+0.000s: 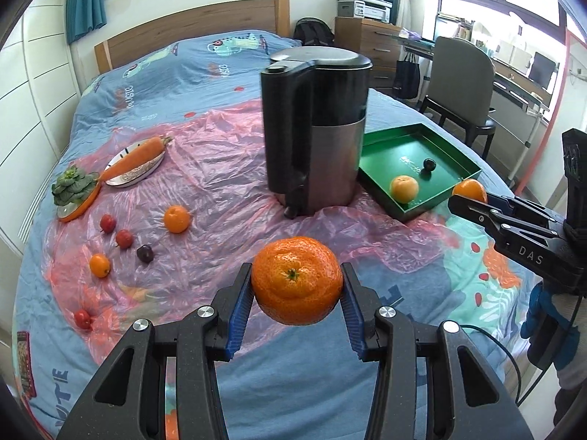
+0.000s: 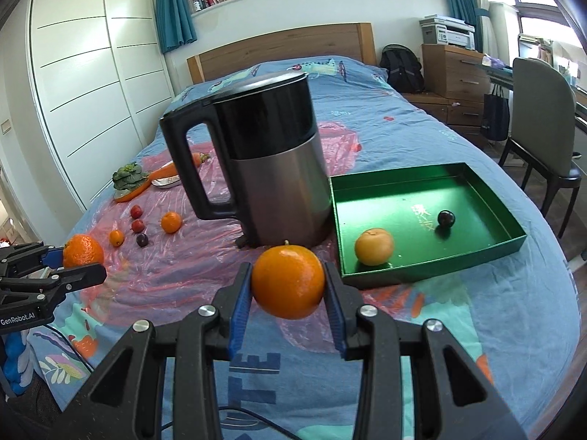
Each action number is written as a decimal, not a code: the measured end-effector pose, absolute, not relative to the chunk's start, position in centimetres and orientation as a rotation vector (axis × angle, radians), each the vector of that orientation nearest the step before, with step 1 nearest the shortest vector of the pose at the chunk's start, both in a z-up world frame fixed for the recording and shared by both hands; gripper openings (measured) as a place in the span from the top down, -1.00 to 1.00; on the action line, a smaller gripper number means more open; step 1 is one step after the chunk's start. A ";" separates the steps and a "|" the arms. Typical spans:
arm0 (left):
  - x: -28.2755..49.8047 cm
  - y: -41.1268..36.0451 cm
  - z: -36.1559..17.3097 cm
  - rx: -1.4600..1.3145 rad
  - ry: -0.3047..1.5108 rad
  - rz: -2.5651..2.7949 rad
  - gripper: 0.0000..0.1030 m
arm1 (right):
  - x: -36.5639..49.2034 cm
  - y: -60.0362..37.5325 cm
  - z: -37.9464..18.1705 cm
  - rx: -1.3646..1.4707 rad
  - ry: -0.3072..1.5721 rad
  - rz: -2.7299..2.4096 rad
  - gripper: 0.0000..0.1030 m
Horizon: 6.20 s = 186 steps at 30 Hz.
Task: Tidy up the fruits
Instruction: 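Carry both oranges into the green tray and release them beside the pear, then lift both open tools away from the green tray toward the fruits, then grasp the red apple with the left tool while the right tool grasps a dark plum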
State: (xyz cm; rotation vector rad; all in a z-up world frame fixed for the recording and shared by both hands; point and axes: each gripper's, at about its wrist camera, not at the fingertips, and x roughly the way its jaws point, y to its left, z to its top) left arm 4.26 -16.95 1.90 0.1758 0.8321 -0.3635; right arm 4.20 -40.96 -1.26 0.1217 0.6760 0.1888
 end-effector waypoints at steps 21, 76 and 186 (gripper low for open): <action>11.3 -33.5 0.2 0.256 0.868 -0.567 0.22 | 11.0 -55.2 -3.9 0.205 0.673 -0.008 0.46; 22.0 -41.9 -6.9 0.351 1.022 -0.498 0.16 | 19.2 -62.4 -8.6 0.115 0.792 -0.144 -0.03; 10.5 17.1 -10.2 -0.107 0.958 0.205 0.04 | 18.1 -7.8 -9.3 -0.090 0.880 0.663 -0.70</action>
